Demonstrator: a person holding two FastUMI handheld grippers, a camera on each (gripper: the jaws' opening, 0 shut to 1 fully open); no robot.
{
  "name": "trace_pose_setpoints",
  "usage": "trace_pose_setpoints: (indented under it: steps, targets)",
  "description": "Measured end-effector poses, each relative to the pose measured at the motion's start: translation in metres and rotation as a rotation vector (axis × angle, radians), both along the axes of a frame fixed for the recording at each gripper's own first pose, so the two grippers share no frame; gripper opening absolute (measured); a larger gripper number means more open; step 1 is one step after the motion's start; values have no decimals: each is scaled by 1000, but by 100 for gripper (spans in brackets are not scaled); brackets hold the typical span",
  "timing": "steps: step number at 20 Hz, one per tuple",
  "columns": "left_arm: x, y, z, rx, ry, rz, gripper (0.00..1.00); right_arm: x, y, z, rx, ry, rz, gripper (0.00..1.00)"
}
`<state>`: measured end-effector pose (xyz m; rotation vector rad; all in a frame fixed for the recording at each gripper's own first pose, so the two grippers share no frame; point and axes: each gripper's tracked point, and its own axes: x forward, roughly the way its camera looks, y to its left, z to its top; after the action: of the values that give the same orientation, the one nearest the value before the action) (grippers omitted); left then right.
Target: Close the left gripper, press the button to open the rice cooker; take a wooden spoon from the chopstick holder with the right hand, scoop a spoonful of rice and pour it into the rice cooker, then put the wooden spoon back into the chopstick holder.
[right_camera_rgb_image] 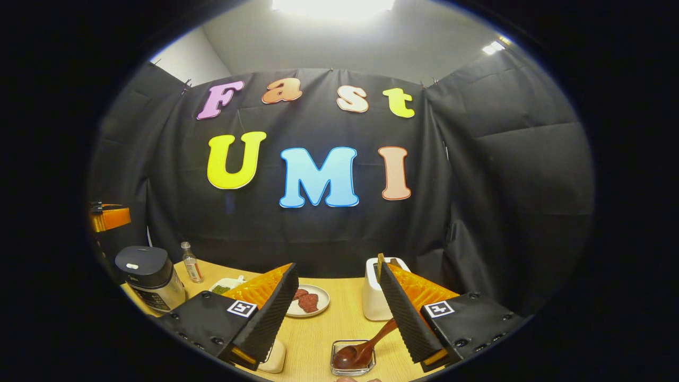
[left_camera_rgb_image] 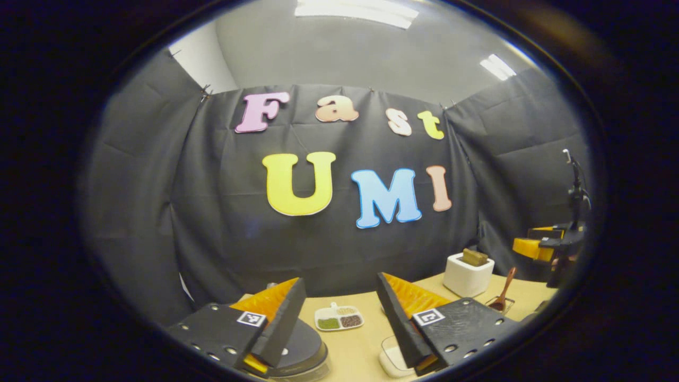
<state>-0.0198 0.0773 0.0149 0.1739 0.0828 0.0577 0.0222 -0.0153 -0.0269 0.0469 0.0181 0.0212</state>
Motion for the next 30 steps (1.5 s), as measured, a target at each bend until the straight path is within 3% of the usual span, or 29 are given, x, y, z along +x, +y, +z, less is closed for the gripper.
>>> trace_pose_setpoints:
  steps: [2, 5, 8, 10, 12, 18, 24, 30]
  targets:
    - [3, 10, -12, 60, 61, 3, 62, 0, 4, 2, -7, -12, 14, 99]
    - [5, 19, -37, 49, 162, 20, 41, 4, 11, 1, -22, -12, 32, 98]
    - [3, 36, -58, 45, 275, 43, 2, 7, 16, -5, -41, 1, 50, 97]
    - [0, 41, -65, 13, 330, 30, 5, 9, 17, -7, -56, 4, 52, 99]
    - [1, 44, -72, 13, 358, 15, 1, 12, 19, -8, -54, 2, 57, 99]
    - [-11, 74, -108, -25, 533, 68, 1, 16, 17, -15, -60, -4, 49, 99]
    - [-18, 100, -139, -146, 629, 135, 1, 18, 19, -26, -59, 12, 68, 97]
    - [-23, 115, -146, -155, 649, 164, 1, 16, 19, -30, -66, 17, 98, 99]
